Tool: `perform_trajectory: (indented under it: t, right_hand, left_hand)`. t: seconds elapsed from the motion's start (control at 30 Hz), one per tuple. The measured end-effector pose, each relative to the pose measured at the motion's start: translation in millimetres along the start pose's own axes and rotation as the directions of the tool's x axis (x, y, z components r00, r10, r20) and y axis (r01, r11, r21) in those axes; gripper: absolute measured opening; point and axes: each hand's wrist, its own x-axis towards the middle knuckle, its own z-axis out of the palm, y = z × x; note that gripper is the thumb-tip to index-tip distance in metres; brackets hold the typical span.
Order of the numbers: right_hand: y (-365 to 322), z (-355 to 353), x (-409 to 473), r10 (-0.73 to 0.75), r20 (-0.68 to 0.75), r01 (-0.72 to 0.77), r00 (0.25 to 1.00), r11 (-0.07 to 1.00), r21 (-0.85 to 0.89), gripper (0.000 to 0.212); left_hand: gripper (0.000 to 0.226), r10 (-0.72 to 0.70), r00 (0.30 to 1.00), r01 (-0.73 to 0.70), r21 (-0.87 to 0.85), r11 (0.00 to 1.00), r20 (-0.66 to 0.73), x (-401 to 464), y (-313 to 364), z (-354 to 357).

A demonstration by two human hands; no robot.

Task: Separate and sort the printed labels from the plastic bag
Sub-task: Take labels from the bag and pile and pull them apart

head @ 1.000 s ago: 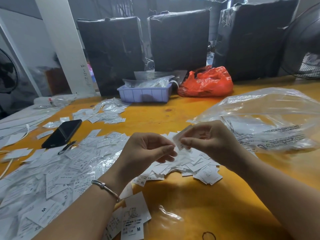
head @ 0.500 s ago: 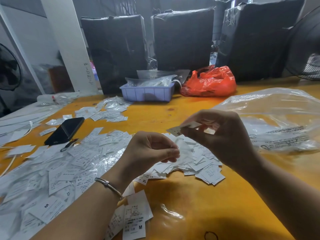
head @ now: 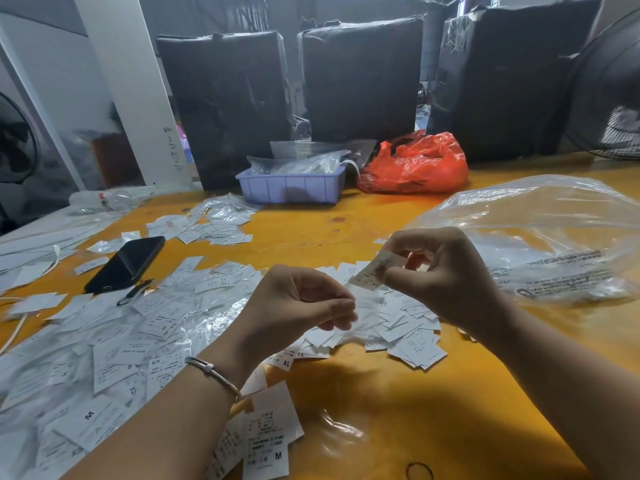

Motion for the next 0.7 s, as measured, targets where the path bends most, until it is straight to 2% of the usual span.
perform_trajectory:
  t: [0.27,0.53,0.6,0.7]
  right_hand:
    - [1.9,-1.3,0.6,0.112,0.109,-0.127,0.988,0.982,0.141,0.012]
    - [7.2,5.6,0.5,0.125,0.258,-0.127,0.958,0.992,-0.01,0.004]
    - [7.6,6.1,0.3,0.1,0.235,-0.104,0.967,0.995,0.006,0.01]
    - [6.3,4.3,1.4,0.078,0.079,-0.087,0.994,0.989,0.122,0.019]
  left_hand:
    - [0.009,-0.033,0.998,0.034,-0.018,0.999,0.048,1.5,-3.2,0.4]
    - [0.008,-0.032,0.997,0.033,-0.006,0.999,0.074,1.4,-2.7,1.5]
    - [0.01,-0.034,0.997,0.034,-0.005,0.999,0.069,1.3,-2.3,1.2]
    - [0.011,-0.048,0.997,0.049,-0.015,0.999,0.055,1.7,-1.8,0.1]
